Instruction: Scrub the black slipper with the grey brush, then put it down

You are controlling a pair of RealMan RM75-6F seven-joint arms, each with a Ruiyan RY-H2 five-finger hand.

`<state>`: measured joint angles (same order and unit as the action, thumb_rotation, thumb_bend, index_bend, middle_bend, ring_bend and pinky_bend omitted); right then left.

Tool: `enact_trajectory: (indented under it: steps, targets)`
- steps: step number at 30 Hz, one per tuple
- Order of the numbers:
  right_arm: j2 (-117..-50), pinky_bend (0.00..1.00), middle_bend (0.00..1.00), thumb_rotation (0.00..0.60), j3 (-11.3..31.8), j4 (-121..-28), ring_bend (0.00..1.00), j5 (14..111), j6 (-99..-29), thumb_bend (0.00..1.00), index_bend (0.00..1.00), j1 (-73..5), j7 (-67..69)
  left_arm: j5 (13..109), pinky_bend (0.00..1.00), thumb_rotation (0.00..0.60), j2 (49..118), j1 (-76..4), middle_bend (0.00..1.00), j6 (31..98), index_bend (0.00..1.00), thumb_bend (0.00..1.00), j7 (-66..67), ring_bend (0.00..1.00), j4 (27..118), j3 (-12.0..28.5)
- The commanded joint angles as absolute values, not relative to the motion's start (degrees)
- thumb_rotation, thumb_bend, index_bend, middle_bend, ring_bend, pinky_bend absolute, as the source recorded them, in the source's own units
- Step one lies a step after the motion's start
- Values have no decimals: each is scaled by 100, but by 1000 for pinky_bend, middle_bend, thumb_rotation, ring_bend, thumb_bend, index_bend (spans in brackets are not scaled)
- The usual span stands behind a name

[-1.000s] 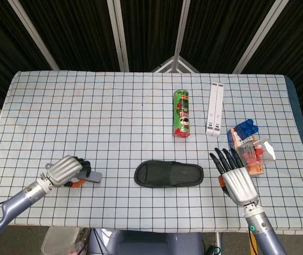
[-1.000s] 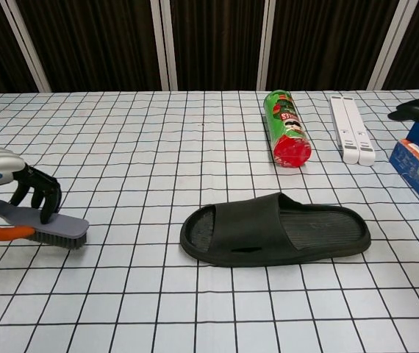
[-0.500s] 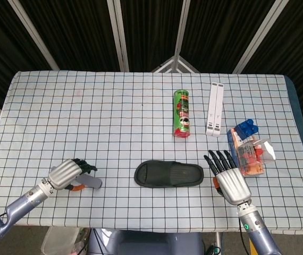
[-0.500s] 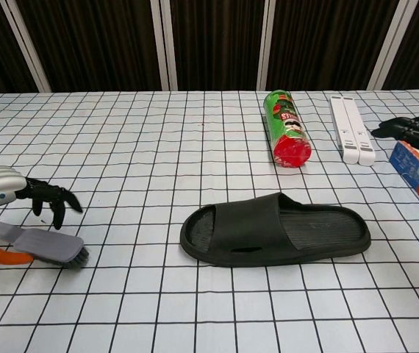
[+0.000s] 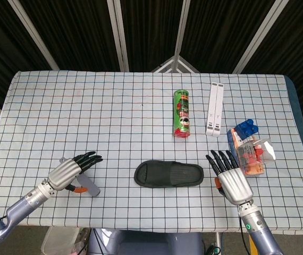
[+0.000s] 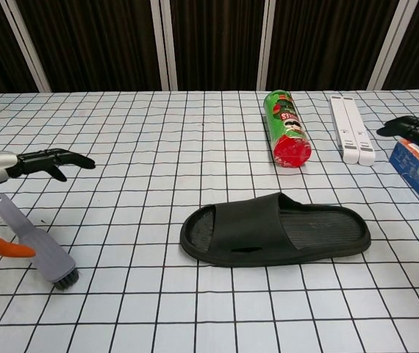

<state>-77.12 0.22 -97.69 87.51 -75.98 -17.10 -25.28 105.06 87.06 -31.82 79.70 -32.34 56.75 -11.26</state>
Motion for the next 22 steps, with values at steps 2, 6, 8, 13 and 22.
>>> enact_trajectory:
  steps: [2,6,8,13,22]
  targets:
    - [-7638,0,0,600,6,-9812,0,8812,-7655,645,0,-1673,-2484,10567,148,570,8184,-3168,30,8197,0,1,-3485,9,6234,-1201]
    - [-7433,0,0,600,-70,-9853,0,8983,-7890,645,0,-1537,-2434,10581,104,555,7566,-2842,0,8558,0,0,-2909,0,6750,-1360]
    - [-7326,0,0,600,-155,-9823,0,9060,-8102,625,0,-1376,-2429,10292,89,557,7246,-2487,0,8730,0,0,-2327,0,7130,-1359]
    - [-7043,0,0,600,-517,-9648,0,9044,-8541,484,0,-833,-2387,9038,52,562,6797,-1227,0,9684,0,0,71,0,8519,-1014]
    - [-6576,0,0,600,-625,-9660,0,8877,-8798,438,0,-429,-1704,8975,49,572,6766,-666,0,10211,0,0,1440,0,9125,-848]
